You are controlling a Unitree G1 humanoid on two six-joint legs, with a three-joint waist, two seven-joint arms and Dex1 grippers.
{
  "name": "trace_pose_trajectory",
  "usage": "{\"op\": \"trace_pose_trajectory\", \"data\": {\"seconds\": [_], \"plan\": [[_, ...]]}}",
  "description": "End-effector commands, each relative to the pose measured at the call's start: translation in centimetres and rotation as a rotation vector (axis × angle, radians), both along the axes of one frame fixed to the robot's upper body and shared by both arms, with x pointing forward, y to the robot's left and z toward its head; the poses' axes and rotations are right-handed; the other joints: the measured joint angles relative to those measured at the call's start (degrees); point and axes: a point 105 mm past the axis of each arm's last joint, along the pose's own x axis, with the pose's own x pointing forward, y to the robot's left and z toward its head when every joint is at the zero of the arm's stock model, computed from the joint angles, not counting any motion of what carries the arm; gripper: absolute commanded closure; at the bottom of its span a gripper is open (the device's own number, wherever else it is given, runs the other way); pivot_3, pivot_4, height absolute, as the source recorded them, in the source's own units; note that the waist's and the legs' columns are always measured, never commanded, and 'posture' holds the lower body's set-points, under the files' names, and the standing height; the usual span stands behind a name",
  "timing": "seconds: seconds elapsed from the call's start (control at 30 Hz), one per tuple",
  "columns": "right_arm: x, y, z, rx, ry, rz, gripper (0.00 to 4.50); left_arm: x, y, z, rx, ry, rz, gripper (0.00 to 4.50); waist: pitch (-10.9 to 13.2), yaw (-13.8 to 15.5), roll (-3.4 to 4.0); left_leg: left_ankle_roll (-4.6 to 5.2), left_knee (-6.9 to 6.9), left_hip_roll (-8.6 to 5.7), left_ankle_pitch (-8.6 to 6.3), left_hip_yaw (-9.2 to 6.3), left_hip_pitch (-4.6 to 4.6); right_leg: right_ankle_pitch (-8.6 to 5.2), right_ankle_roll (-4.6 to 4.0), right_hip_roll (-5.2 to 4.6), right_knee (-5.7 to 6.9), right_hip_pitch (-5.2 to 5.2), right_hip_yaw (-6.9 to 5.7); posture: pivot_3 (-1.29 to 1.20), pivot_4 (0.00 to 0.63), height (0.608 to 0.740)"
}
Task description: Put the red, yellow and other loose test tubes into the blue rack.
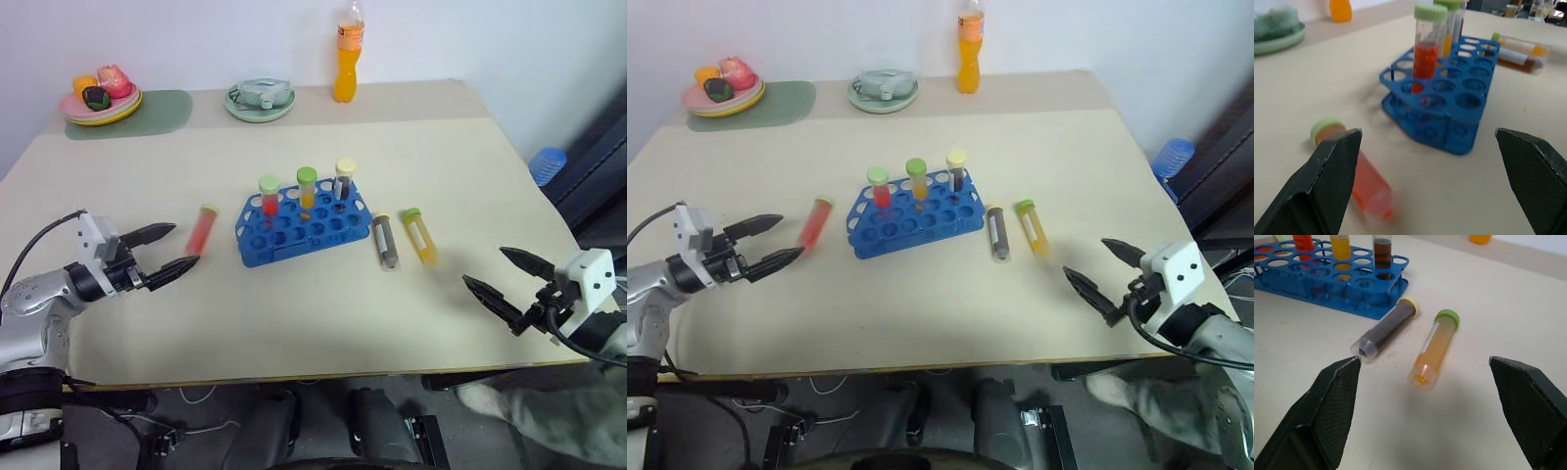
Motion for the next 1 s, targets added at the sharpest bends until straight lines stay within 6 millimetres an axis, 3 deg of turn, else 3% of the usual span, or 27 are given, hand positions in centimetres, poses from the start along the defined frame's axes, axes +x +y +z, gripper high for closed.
{"op": "trace_pose_trajectory", "data": {"seconds": [0.03, 0.5, 0.67, 0.83, 1.0], "plan": [[-0.4, 0.3, 1.0, -0.010, -0.055, 0.018, 0.16, 0.1, 0.6, 1.3, 0.028, -0.039, 0.019, 0.02, 0.0, 0.0, 0.00, 0.00, 0.01, 0.00, 0.00, 0.01, 0.00, 0.00, 0.00, -0.01, -0.01, 0.00, 0.00, 0.00, 0.150, 0.740], [0.4, 1.9, 1.1, -0.008, -0.089, 0.043, 0.16, 0.8, -1.4, 2.2, -0.033, -0.072, -0.040, 0.02, 0.0, 0.0, 0.00, -0.01, -0.01, 0.00, -0.01, 0.01, 0.00, 0.00, 0.00, -0.02, -0.01, -0.01, 0.00, 0.00, 0.150, 0.740], [2.5, 2.8, 2.0, 0.008, -0.050, -0.040, 0.16, 0.8, -3.1, 2.5, -0.029, -0.105, -0.126, 0.02, 0.0, 0.1, 0.00, -0.01, 0.01, 0.00, -0.01, 0.01, -0.01, 0.00, 0.00, -0.02, -0.01, -0.01, 0.00, 0.00, 0.150, 0.740], [5.7, 4.1, 3.0, 0.083, 0.117, -0.050, 0.16, 0.3, -5.4, 2.7, 0.004, -0.143, -0.296, 0.02, 0.0, 0.0, 0.02, 0.00, -0.02, 0.00, -0.01, 0.01, -0.05, -0.01, -0.02, -0.03, -0.01, -0.07, 0.00, 0.00, 0.150, 0.740], [8.7, 4.1, 3.4, 0.100, 0.268, -0.119, 0.16, 0.0, -7.6, 3.2, 0.026, -0.177, -0.409, 0.02, 0.0, 0.1, 0.02, 0.03, 0.00, 0.01, 0.00, 0.00, -0.20, -0.01, -0.02, -0.04, -0.08, -0.15, -0.03, 0.00, 0.150, 0.740]]}}
